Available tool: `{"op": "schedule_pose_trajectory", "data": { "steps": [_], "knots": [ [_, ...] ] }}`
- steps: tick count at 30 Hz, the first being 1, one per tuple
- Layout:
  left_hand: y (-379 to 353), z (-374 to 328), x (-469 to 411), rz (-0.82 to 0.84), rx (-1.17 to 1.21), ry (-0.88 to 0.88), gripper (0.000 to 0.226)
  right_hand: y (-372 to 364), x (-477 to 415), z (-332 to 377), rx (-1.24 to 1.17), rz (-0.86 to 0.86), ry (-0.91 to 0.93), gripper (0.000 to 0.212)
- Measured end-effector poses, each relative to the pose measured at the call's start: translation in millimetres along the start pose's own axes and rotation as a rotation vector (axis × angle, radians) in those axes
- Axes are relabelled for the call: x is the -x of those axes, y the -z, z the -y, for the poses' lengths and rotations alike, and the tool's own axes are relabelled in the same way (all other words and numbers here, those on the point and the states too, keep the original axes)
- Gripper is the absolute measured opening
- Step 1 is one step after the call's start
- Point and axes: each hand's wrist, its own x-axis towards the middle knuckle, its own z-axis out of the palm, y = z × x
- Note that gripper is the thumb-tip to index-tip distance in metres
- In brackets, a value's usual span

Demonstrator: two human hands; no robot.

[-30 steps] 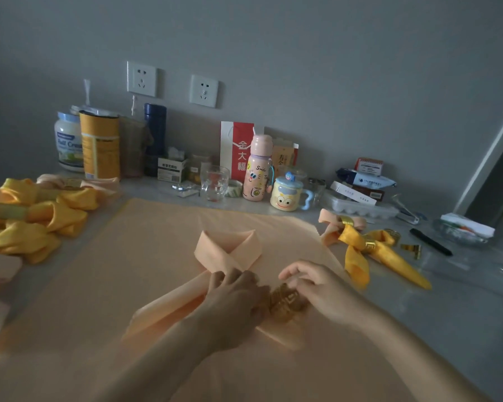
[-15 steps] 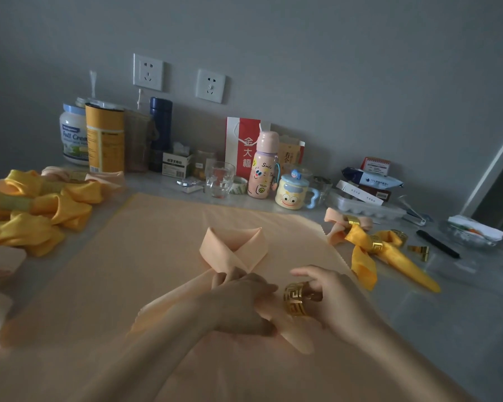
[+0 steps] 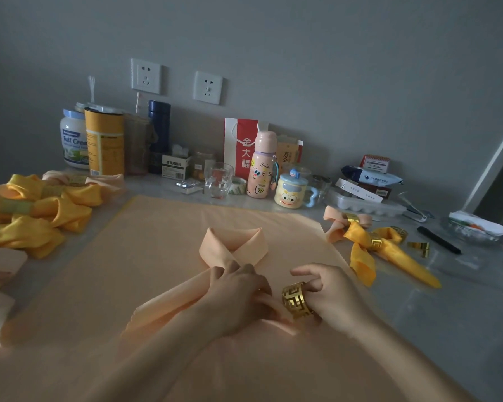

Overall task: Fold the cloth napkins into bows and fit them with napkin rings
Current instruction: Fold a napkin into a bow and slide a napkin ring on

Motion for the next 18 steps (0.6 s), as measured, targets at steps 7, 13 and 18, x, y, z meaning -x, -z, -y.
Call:
{"op": "schedule_pose_trajectory", "data": {
  "steps": [7,13,18],
  "knots": [
    [-10.5,-3.3,1.5,-0.143,0.119,0.046,0.019,-6.0,5.6,6.6,0.018,0.065,0.069,0.043],
    [-8.6,-4.2,3.1,-0.173,0.328,0.098,0.018,-5.0,5.2,12.7,0.122,0.121,0.101,0.054],
    [-6.3,-7.5,3.4,-0.157,0.309,0.122,0.022,-6.4,0.8,15.3,0.056,0.107,0.056,0.044]
  ]
}}
